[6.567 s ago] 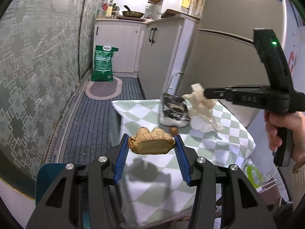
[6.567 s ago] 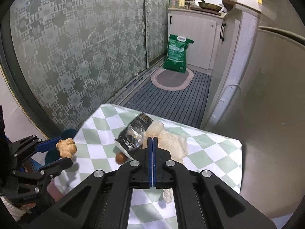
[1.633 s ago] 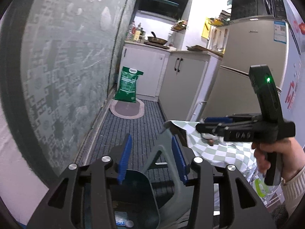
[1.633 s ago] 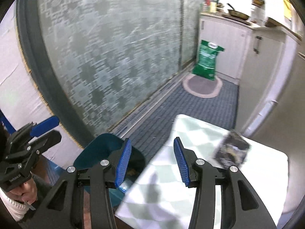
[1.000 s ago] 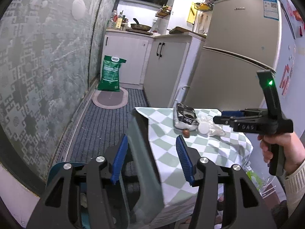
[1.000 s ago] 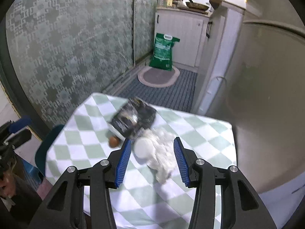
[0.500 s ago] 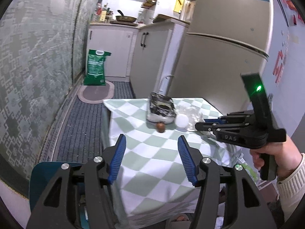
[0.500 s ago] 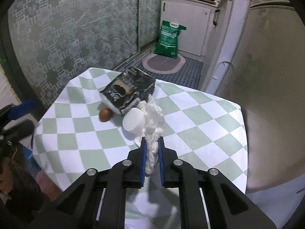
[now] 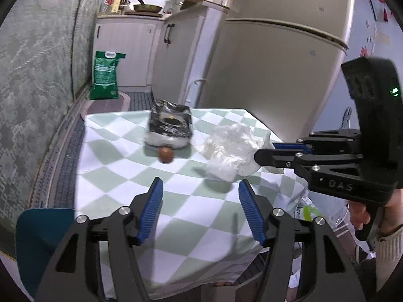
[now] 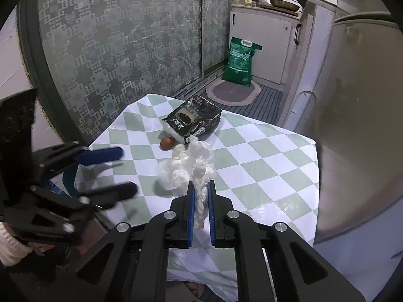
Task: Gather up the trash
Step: 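Grasp the white crumpled plastic with the right tool while the left tool grasps the white lid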
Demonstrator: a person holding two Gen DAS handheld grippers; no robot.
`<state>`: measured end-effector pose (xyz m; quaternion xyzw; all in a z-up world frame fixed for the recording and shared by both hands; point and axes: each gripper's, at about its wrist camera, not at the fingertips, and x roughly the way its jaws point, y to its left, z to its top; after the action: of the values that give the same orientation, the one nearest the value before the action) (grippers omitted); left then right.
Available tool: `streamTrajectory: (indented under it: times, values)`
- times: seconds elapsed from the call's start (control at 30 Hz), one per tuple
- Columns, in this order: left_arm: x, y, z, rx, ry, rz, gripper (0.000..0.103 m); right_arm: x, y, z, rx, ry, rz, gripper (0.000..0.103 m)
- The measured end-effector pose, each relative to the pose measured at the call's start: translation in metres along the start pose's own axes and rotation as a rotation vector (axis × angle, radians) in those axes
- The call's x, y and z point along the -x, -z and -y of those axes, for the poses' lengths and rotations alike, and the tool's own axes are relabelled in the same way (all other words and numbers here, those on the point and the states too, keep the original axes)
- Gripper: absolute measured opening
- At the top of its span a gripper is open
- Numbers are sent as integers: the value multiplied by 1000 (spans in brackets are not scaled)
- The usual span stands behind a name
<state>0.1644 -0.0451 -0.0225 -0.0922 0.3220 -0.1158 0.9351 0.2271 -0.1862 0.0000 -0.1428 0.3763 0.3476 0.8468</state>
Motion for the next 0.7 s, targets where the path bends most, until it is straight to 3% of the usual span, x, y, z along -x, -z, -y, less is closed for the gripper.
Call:
streamTrajectory:
  times: [0.43,0.7]
  values:
    - [-29,-6,14,-28,-39,-24,66,23,11,31,-56,42,54,9]
    - [-48,-15,19,-40,-124,-75,63,32,17,41,-75,50,68,9]
